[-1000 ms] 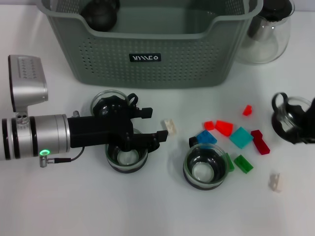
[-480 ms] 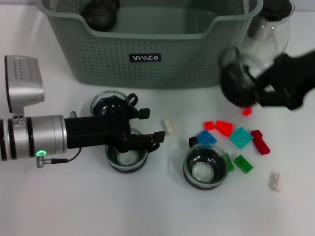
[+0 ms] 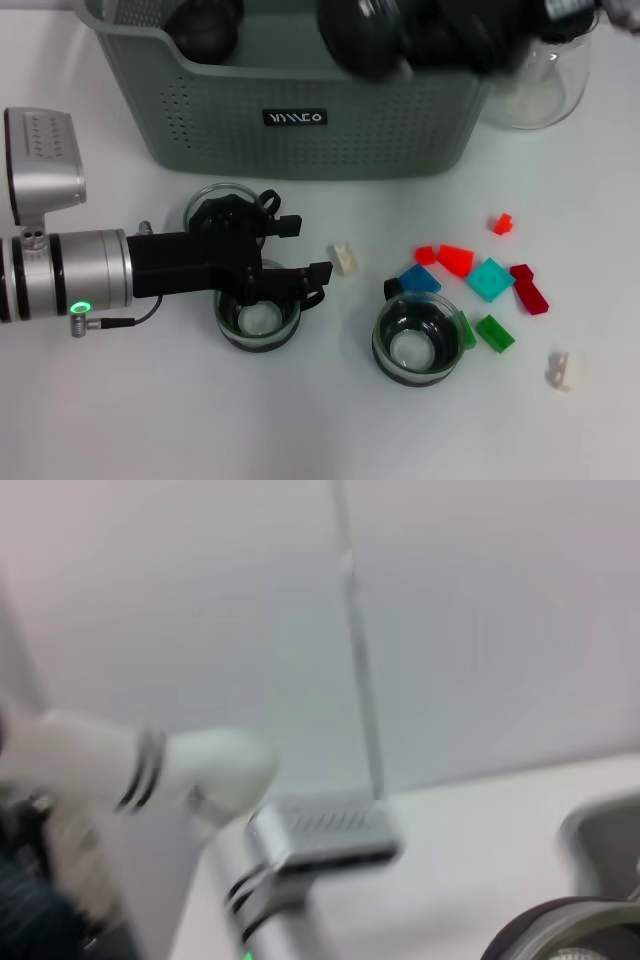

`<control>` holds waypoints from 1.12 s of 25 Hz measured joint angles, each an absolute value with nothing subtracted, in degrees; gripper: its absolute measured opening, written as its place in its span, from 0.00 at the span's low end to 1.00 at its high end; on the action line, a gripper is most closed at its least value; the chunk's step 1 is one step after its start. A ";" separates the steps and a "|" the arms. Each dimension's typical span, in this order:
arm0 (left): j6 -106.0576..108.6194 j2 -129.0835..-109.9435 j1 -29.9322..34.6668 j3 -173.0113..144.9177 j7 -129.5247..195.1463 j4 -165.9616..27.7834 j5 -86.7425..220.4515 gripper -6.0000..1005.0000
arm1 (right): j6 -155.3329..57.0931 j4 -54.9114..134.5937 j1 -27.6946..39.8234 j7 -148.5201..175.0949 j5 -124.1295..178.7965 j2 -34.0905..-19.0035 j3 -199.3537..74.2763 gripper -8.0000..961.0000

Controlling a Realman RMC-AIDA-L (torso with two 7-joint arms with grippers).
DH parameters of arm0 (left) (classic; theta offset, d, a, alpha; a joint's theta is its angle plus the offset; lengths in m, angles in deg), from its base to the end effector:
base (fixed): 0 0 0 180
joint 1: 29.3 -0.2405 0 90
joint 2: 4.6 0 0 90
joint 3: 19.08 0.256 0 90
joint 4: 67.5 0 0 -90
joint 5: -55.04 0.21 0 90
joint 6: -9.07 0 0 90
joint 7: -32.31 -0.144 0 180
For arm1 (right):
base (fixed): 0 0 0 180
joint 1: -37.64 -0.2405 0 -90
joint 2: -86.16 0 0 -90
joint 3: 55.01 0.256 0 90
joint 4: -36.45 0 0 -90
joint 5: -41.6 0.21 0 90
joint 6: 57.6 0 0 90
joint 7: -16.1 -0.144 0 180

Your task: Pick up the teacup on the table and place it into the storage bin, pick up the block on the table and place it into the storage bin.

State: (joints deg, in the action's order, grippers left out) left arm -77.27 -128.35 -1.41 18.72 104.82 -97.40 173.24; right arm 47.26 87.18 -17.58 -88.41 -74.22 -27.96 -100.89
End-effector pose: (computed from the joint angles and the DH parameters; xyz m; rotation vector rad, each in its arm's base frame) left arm -0.2728 0.2926 -0.0575 -2.7556 -0.7396 -0.7367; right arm 0.0813 0.3903 0.0506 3.0118 -0.2378 -0.5549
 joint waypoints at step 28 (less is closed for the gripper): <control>-78.07 -128.11 -1.07 18.62 104.91 -97.54 173.17 0.82 | -9.49 64.65 -35.56 -113.12 -113.39 -33.79 -115.82 0.07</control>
State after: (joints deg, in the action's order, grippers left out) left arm -78.07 -128.11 -1.07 18.62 104.91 -97.54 173.17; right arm -9.49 64.65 -35.56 -113.12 -113.39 -33.79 -115.82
